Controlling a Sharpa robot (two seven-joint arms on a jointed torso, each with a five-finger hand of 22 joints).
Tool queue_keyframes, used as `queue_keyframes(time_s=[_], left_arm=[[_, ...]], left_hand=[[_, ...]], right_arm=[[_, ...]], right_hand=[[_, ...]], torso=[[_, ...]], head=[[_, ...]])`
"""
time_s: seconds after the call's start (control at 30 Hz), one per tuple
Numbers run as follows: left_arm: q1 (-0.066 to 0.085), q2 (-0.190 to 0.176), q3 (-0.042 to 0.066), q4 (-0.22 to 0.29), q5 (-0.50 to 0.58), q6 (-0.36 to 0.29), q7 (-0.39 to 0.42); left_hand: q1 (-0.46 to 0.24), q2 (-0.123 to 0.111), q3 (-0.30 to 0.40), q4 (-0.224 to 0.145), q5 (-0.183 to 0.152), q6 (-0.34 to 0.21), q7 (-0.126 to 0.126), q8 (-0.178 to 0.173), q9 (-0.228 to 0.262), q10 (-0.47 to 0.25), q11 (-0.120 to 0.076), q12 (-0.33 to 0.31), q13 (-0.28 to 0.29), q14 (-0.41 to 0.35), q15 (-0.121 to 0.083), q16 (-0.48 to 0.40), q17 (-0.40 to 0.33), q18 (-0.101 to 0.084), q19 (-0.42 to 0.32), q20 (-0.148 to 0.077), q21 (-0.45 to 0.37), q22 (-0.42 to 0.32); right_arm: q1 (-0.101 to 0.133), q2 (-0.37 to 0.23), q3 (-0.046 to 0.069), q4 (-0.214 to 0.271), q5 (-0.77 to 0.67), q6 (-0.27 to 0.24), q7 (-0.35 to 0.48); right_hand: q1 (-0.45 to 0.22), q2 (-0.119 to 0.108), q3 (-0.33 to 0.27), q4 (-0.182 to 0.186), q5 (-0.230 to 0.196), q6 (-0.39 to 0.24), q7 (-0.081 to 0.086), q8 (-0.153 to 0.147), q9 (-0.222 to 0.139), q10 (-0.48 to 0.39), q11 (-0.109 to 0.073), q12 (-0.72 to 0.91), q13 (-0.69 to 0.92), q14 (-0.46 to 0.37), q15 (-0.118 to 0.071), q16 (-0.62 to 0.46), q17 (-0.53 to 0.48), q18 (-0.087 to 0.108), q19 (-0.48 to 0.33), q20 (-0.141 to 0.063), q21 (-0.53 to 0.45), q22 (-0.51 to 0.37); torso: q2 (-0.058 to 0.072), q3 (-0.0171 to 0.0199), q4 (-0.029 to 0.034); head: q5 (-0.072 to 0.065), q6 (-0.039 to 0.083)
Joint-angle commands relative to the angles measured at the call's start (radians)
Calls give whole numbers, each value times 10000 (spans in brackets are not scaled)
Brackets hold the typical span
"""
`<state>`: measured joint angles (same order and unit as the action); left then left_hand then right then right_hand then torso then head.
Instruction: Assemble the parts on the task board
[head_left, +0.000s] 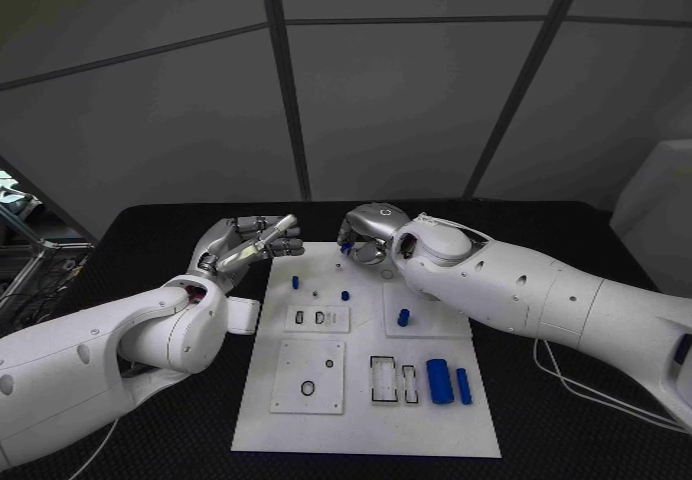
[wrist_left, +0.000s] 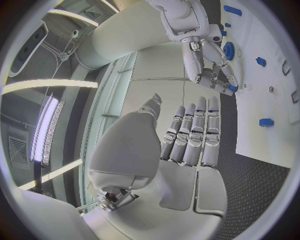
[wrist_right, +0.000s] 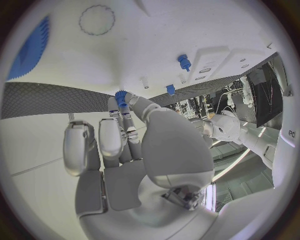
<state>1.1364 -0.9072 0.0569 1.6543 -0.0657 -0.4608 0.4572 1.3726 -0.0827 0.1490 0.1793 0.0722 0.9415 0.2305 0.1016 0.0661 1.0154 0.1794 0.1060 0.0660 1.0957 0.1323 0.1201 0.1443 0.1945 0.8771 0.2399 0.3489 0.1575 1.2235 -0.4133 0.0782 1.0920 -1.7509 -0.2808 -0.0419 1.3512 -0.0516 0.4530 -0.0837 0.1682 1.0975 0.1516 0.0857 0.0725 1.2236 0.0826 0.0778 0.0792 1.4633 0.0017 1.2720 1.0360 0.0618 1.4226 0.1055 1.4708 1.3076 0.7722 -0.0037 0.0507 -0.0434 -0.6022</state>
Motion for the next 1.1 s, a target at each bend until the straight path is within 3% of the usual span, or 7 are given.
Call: queue_keyframes(time_s=[0.03, 0.43, 0.6, 0.63, 0.73, 0.9, 1.1], left_arm=[[20, 4, 15, 35, -61, 104, 25], [27, 1, 20, 53, -61, 105, 15], [30, -14, 21, 57, -61, 100, 11], [31, -17, 21, 57, -61, 101, 9], [33, -28, 21, 49, -61, 104, 7], [33, -64, 21, 28, -61, 110, 5], [34, -124, 21, -3, -61, 161, 2]], left_hand=[[-53, 41, -7, -66, -47, 10, 108, -61, -5, 3, 49, -35, 0, -71, 22, -30, 11, -154, -84, 7, -19, -9], [-54, 48, -7, -77, -46, 10, 113, -70, -4, -2, 55, -47, 1, -97, 32, -64, 11, -156, -110, 15, -28, -14], [-51, 54, -4, -86, -45, 10, 116, -75, -4, -3, 57, -54, 1, -110, 37, -84, 12, -156, -123, 19, -31, -17], [-51, 54, -4, -86, -45, 10, 116, -75, -4, -3, 57, -54, 1, -110, 37, -84, 12, -156, -123, 19, -31, -17], [-51, 57, -4, -90, -45, 10, 118, -78, -4, -4, 59, -57, 2, -118, 39, -94, 12, -156, -130, 22, -34, -18], [-51, 57, -3, -91, -45, 10, 119, -79, -4, -5, 60, -59, 2, -121, 40, -99, 12, -156, -133, 23, -35, -18], [-52, 59, -3, -94, -45, 10, 119, -81, -4, -4, 61, -61, 2, -126, 42, -106, 12, -156, -138, 25, -36, -19]], right_arm=[[23, 57, 4, -76, 1, 243, 137], [22, 237, 0, -321, -19, 584, 52], [22, 258, -3, -365, -25, 464, 6], [22, 250, -3, -355, -28, 392, -5], [22, 159, -4, -210, -40, 72, -52], [19, -251, -5, 344, -29, -357, -147], [17, -1280, 1, 1359, 316, -664, -235]], right_hand=[[-24, -103, 67, -1, -3, -16, 47, -44, -3, -65, 17, -32, 11, 285, 8, 6, -19, -147, -39, 46, 29, 490], [-181, -244, 155, 79, -132, -199, 117, -170, -32, -452, 118, -175, -59, 190, 90, -145, -321, -61, -347, 114, -147, 113], [-406, -604, 56, 157, -186, -1564, 247, -236, -87, -2016, 361, -100, -154, -226, 288, -1088, -1734, 345, -1727, 296, -1130, -1760], [-398, -649, -23, 143, -185, -1913, 168, -239, -96, -2323, 390, -112, -159, -337, 310, -1375, -2140, 438, -2046, 319, -1392, -2214], [-381, -717, -419, 135, -128, -2419, 42, -233, -69, -2901, 465, -2, -135, -481, 350, -1897, -2829, 572, -2472, 373, -1887, -2947], [-371, -662, -678, 178, -82, -2297, 57, -189, -33, -2827, 413, 290, -103, -364, 307, -1882, -2795, 549, -2313, 351, -1910, -2902], [-365, -602, -856, 237, 8, -2003, 97, -132, 0, -2705, 358, 572, -102, -334, 260, -1977, -2921, 546, -2254, 308, -1972, -2945]], torso=[[8, -8, -2], [1, -4, 2], [1, -4, -16], [1, -5, -18], [-2, 5, -8], [-6, 21, -30], [-43, 30, -100]], head=[[14, -14], [42, -23], [57, -24], [56, -24], [75, -17], [97, -8], [98, 45]])
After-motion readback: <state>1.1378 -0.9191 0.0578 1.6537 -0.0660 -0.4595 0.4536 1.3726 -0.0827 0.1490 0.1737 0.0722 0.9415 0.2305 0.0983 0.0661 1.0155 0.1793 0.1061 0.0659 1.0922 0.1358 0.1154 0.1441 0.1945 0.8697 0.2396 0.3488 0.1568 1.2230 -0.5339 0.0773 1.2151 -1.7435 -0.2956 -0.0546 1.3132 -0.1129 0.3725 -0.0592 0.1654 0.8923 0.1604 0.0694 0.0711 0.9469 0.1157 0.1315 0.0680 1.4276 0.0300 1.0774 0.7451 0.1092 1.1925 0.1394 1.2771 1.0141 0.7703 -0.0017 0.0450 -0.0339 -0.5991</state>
